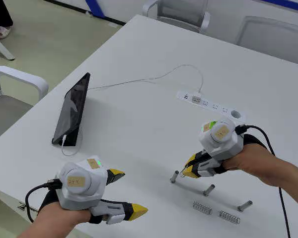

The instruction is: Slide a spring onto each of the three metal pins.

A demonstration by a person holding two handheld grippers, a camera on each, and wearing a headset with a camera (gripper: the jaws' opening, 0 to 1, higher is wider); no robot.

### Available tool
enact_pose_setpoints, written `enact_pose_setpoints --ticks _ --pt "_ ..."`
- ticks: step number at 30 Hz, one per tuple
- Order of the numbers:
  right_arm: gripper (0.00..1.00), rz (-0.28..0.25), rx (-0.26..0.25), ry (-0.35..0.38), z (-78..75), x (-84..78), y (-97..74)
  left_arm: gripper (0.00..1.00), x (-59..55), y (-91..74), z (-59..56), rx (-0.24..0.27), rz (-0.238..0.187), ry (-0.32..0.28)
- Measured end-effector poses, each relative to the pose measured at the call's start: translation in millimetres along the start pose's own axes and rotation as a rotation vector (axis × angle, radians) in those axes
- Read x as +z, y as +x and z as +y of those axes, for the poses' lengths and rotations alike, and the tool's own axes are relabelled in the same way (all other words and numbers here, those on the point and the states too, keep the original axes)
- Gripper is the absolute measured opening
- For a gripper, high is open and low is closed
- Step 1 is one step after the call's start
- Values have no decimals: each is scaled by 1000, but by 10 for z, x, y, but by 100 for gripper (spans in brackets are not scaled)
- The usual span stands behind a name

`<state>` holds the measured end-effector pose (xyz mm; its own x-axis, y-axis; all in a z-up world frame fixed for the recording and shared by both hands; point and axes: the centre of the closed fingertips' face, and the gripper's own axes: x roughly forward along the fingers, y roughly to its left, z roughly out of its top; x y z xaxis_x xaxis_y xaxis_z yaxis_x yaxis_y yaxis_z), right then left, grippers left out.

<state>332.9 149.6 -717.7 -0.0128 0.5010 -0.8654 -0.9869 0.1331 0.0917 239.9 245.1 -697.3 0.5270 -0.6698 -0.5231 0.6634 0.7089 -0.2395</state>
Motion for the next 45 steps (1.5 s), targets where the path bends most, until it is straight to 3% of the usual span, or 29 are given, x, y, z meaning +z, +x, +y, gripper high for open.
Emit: enact_pose_setpoints --ticks 16,27,45 --pt "13 15 6 -28 -46 43 135 67 25 -5 -8 -3 -21 -35" --pt "13 30 18 -41 -36 38 230 66 -33 -32 15 5 -13 -43" --pt "13 88 25 -106 -20 -72 459 65 -38 -26 52 18 -17 -54"
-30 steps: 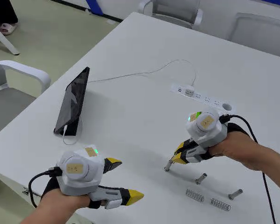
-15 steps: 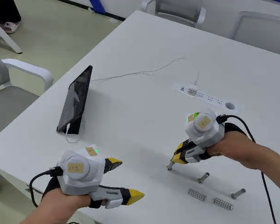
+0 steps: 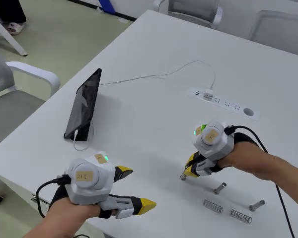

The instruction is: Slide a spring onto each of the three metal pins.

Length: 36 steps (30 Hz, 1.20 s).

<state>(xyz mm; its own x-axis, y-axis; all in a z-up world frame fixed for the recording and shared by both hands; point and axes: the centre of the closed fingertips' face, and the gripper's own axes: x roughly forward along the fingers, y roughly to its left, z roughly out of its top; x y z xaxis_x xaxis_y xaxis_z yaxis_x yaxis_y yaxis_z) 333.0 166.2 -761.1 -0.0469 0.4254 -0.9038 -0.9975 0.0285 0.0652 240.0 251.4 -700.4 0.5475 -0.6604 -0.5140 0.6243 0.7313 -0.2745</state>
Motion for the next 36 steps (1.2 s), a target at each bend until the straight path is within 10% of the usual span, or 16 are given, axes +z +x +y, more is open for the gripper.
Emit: enact_pose_setpoints --ticks 23,36 --pt "21 29 -1 28 -5 -150 123 64 -2 28 -7 -1 1 -3" --pt "40 -88 -111 145 -75 -144 -208 64 85 88 -90 -17 1 20"
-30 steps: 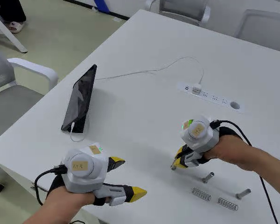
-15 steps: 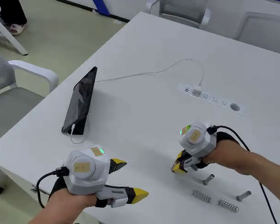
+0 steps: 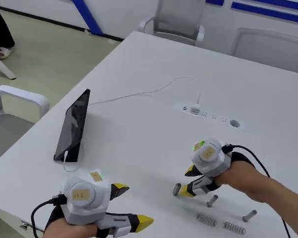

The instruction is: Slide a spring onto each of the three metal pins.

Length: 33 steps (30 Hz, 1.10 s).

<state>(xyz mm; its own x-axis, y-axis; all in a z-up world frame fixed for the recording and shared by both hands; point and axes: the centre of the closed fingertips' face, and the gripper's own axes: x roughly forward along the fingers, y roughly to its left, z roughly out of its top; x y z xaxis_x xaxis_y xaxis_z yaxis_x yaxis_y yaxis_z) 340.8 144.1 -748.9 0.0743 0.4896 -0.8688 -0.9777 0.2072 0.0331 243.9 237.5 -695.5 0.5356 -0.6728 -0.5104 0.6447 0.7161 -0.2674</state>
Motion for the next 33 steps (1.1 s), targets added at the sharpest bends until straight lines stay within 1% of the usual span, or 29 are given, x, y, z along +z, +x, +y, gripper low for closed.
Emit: enact_pose_setpoints --ticks 3,6,11,19,23,25,28,31,33 --pt "40 -31 -17 30 21 2 -47 64 6 8 -28 -3 2 3" --pt "42 -64 -19 74 60 10 -80 64 29 9 -54 -7 -2 3" --pt "43 -90 -24 110 114 13 -101 64 66 2 -81 -10 -8 7" --pt "46 -108 -30 144 209 -29 -111 64 86 -19 -99 -7 -16 3" --pt "47 -132 -50 165 234 -47 -154 64 85 -23 -107 -8 -15 6" --pt "48 -155 -54 184 253 -41 -187 64 84 -19 -111 -9 -14 8" --pt "50 -208 -72 224 257 -11 -235 64 95 -9 -127 -13 -13 13" --pt "50 -263 -85 282 265 -1 -280 65 105 22 -149 -19 -11 15" --pt "51 -283 -89 301 282 -2 -309 65 114 40 -165 -24 -10 18"
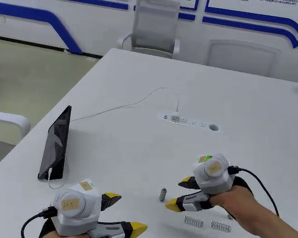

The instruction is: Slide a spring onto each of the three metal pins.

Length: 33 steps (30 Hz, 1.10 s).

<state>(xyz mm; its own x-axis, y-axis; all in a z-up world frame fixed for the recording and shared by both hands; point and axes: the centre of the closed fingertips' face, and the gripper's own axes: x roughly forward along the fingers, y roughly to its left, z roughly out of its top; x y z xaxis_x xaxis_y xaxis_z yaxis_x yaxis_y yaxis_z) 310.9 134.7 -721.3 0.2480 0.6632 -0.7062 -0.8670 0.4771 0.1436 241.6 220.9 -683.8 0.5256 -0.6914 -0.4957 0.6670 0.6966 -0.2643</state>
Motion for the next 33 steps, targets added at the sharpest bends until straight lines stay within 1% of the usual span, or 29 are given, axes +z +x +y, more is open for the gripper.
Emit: enact_pose_setpoints --ticks 5,10,13,16,21,26,30,33 --pt "53 -25 -29 23 -1 -43 -98 65 23 41 -39 -10 4 12" --pt "55 -79 -61 75 -20 -77 -218 65 35 71 -62 -17 8 18" --pt "56 -113 -83 111 -32 -103 -311 65 22 96 -68 -21 16 19" --pt "59 -130 -94 130 -25 -140 -384 65 7 121 -74 -26 24 21" --pt "62 -138 -124 147 -39 -236 -494 66 -4 171 -83 -33 32 25" --pt "64 -162 -160 180 -100 -325 -617 66 -3 231 -93 -40 40 29" --pt "66 -171 -173 204 -117 -408 -703 67 8 270 -111 -47 47 34" --pt "68 -169 -183 223 -124 -509 -763 67 19 308 -121 -53 52 41"
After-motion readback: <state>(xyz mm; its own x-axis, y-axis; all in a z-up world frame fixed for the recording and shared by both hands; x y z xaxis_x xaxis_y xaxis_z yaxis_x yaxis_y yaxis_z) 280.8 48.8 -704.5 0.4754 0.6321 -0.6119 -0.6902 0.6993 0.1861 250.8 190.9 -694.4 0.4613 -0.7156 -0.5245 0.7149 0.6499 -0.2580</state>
